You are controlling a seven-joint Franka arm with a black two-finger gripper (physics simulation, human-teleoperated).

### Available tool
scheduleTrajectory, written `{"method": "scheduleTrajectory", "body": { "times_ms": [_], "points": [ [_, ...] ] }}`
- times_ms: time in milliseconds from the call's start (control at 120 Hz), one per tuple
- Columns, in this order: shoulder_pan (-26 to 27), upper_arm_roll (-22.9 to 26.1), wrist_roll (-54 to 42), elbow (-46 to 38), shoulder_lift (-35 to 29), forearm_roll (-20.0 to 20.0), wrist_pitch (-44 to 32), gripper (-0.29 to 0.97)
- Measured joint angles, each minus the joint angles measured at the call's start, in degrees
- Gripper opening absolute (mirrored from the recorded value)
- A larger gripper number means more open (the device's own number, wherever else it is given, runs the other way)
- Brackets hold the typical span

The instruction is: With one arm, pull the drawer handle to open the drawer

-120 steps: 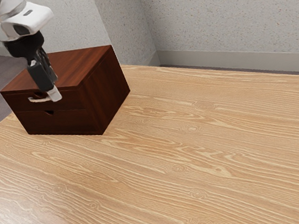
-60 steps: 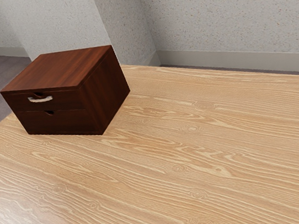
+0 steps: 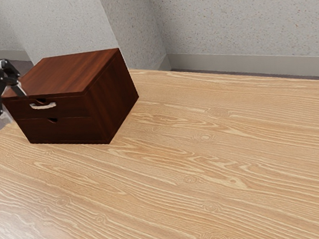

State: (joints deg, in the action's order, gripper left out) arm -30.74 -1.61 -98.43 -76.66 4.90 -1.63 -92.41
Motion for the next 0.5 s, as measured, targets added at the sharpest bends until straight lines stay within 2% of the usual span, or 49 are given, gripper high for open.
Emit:
{"method": "scheduleTrajectory", "body": {
  "times_ms": [275,408,500],
  "points": [
    [0.7,1.26,-9.21,0.73,1.0,-0.36,-1.96,0.68],
    [-0.05,1.32,-12.58,3.95,4.98,-0.46,-2.91,0.68],
    [-1.47,1.31,-14.64,5.04,8.23,-2.2,-4.16,0.65]
  ]
}}
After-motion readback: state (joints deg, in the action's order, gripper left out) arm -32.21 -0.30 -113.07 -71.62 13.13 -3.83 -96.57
